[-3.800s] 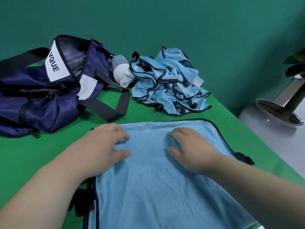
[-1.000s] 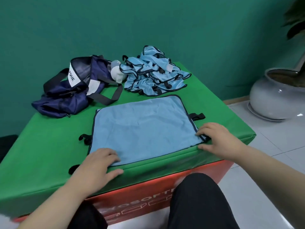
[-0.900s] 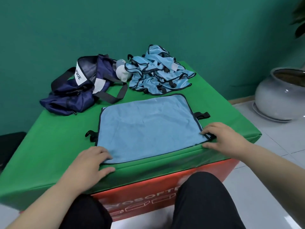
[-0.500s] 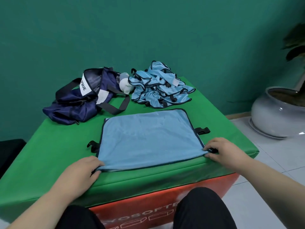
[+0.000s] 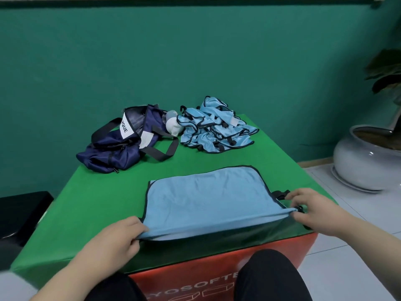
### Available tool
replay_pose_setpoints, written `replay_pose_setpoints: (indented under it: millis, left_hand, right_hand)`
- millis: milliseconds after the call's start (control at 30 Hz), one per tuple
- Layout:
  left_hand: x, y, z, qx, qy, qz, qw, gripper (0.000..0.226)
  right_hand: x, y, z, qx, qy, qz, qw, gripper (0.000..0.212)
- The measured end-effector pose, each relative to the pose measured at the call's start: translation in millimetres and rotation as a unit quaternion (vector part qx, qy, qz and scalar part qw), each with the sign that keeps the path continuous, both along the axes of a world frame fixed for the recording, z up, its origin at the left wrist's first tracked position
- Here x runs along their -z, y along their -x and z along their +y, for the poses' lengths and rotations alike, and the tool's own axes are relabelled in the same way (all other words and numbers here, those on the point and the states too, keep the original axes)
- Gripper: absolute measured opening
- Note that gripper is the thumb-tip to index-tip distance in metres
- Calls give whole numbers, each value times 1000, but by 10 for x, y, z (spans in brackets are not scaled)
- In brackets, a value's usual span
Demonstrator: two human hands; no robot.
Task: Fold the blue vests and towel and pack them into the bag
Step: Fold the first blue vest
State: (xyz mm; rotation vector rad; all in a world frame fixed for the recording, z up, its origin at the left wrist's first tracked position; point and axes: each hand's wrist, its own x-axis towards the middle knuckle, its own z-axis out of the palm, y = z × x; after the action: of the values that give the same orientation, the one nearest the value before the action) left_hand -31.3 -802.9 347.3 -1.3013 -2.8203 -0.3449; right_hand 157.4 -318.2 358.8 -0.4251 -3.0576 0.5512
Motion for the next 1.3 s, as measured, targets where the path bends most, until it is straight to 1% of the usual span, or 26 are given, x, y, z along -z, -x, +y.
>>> replay_pose_setpoints:
  millis: [167,333,400,467,533,567,633,667,700,733,767,800,833,867,900,933,1000,1067,1167,1200,1233,1300]
  left_hand:
    - [-267,-13,60,-22,-34,-45,998,36]
    - [-433,355,233,-44,9,-67,997,41]
    - [-426,557,317,-67,14,-72,995,41]
    - [-396,783,414,-81,19,-70,994,41]
    - [-366,1010,522,-95,22,-61,993,39]
    - [-355,1126,573,-103,22,-57,993,39]
    - [-313,1345,669,-130,11,-56,990,47]
    - [-290,1425,709,-148,12,-42,988,52]
    - [-271,1466,754,-161,21,-4,987,56]
    - [-251,1467,798,-166,24,43,985,56]
    - [-230,1416,851,-158,2,71,985,53]
    - [-201,1324,907,-139,-33,78,987,49]
    - [-175,1202,969,-114,-65,67,989,45]
    - [-135,1062,1029,-90,-79,40,992,41]
    - [-81,920,1089,-65,-72,9,995,40]
    - [-10,800,1150,-44,-48,-15,998,39]
    - [152,671,1236,-26,13,-37,999,40]
    - [277,656,1245,-45,58,-35,997,46]
    - [390,705,1150,-76,81,-21,994,80]
    - [430,733,1100,-86,84,-16,993,84]
    - [461,761,1046,-96,82,-10,992,82]
    - [483,810,931,-114,77,-3,991,70]
  right_hand:
    - [-250,105,-5,26,-17,30,999,12]
    - [-318,600,36,64,-42,67,995,6]
    - [-295,866,57,83,-55,66,993,11]
    - [-269,1133,92,97,-77,44,991,17]
    - [-231,1399,140,110,-98,32,989,24]
    - [-213,1524,164,119,-99,31,987,24]
    - [-171,1729,169,129,-109,20,985,19]
    - [-136,1809,163,131,-134,5,982,24]
    - [-115,1867,138,130,-171,-10,976,36]
    - [-86,1905,94,121,-210,-11,970,45]
    - [-43,1916,21,97,-245,3,965,49]
    - [9,1898,-86,56,-273,23,960,47]
    - [75,1861,-210,9,-288,34,957,46]
    - [149,1816,-346,-30,-290,44,956,49]
    - [236,1773,-470,-52,-276,45,959,52]
    - [314,1750,-564,-53,-254,37,965,55]
    - [434,1785,-668,-17,-213,-3,977,57]
    - [506,1885,-689,22,-164,-49,985,62]
    - [558,1962,-691,63,-111,-77,989,77]
    - [581,1953,-687,67,-106,-82,989,80]
    - [602,1941,-684,67,-105,-81,989,82]
    - [609,1919,-688,66,-113,-73,989,82]
